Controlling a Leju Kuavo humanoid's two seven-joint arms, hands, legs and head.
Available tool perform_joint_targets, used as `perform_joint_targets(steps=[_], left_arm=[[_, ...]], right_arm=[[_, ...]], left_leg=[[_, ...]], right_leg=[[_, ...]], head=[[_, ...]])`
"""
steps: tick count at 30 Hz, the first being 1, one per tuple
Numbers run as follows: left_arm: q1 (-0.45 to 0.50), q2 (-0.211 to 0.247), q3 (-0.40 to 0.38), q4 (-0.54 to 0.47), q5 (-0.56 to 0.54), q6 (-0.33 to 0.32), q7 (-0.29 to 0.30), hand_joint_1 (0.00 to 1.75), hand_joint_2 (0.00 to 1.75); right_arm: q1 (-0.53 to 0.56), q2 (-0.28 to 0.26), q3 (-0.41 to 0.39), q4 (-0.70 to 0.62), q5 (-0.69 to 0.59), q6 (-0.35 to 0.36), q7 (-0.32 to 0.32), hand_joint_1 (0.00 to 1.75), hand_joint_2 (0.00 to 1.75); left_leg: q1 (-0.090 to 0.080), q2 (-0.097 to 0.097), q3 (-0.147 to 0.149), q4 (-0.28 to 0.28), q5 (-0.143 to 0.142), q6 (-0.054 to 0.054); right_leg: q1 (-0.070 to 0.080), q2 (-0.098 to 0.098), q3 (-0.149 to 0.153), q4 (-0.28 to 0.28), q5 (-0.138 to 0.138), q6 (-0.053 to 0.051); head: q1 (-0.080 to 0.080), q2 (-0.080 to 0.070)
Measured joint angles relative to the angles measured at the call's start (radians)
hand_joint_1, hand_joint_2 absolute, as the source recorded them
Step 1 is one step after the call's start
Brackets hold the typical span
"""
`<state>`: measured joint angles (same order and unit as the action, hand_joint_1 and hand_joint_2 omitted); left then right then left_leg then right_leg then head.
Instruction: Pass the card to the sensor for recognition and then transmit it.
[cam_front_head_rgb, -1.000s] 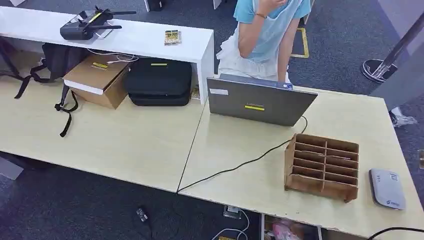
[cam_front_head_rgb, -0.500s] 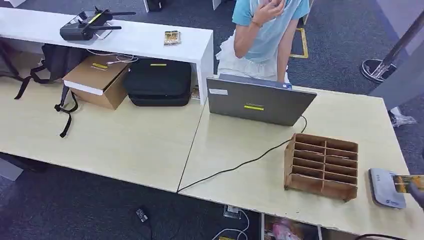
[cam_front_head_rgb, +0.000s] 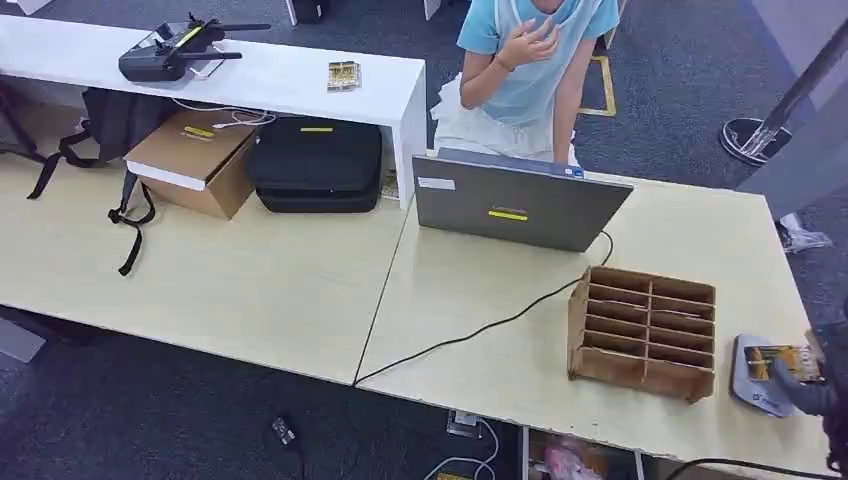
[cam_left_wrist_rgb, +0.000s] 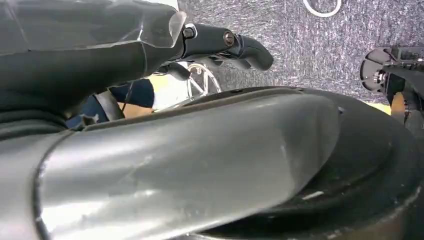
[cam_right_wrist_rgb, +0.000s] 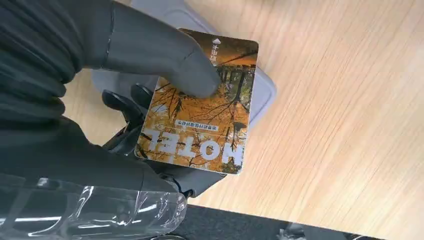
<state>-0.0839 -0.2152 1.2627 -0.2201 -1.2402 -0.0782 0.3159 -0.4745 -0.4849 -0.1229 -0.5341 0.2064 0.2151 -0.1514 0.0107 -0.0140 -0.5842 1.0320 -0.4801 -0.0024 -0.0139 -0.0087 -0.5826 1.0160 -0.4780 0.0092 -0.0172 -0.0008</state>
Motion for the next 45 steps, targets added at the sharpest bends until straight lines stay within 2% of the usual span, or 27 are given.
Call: perform_joint_targets(steps=[13,30,33,36,39,41,45], left_arm=[[-0.002,0.000,0.008,0.000,0.003,-0.002,0.000,0.00,0.00],[-0.002,0.002,0.022,0.000,0.014,0.002,0.000,0.00,0.00],[-0.002,0.002,0.025,0.000,0.016,0.004,0.000,0.00,0.00],[-0.002,0.002,0.028,0.000,0.016,0.008,0.000,0.00,0.00],[-0.002,0.002,0.030,0.000,0.015,0.013,0.000,0.00,0.00],[-0.002,0.002,0.030,0.000,0.012,0.014,0.000,0.00,0.00],[-0.003,0.001,0.030,0.000,0.009,0.016,0.000,0.00,0.00]], right_arm=[[-0.026,0.060,0.014,0.011,0.065,-0.055,0.014,1.75,1.75],[-0.047,0.095,0.019,0.011,0.140,-0.102,0.023,1.75,1.75],[-0.051,0.097,0.019,0.007,0.135,-0.105,0.001,1.75,1.75],[-0.052,0.105,0.019,-0.014,0.116,-0.115,-0.060,1.75,1.75],[-0.063,0.119,0.019,-0.065,0.122,-0.169,-0.120,1.75,1.75],[-0.086,0.131,0.029,-0.101,0.147,-0.212,-0.126,1.75,1.75],[-0.123,0.145,0.047,-0.142,0.168,-0.242,-0.126,1.75,1.75]], left_leg=[[0.000,0.000,0.000,0.000,0.000,0.000],[0.000,0.000,0.000,0.000,0.000,0.000],[0.000,0.000,0.000,0.000,0.000,0.000],[0.000,0.000,0.000,0.000,0.000,0.000],[0.000,0.000,0.000,0.000,0.000,0.000],[0.000,0.001,0.000,0.000,0.000,0.000],[0.000,0.000,0.000,0.000,0.001,-0.001]], right_leg=[[0.000,0.000,0.000,0.000,0.000,0.000],[0.000,0.000,0.000,0.000,0.000,0.000],[0.000,0.000,0.000,0.000,0.000,0.000],[0.000,0.000,0.000,0.001,0.000,0.000],[0.000,0.000,0.000,0.001,0.000,0.000],[0.000,0.001,0.000,0.001,0.001,-0.001],[0.000,0.000,0.000,0.001,0.001,-0.001]], head=[[0.000,0.000],[0.000,0.000],[0.000,0.000],[0.000,0.000],[0.000,0.000],[0.000,0.000],[0.000,0.000]])
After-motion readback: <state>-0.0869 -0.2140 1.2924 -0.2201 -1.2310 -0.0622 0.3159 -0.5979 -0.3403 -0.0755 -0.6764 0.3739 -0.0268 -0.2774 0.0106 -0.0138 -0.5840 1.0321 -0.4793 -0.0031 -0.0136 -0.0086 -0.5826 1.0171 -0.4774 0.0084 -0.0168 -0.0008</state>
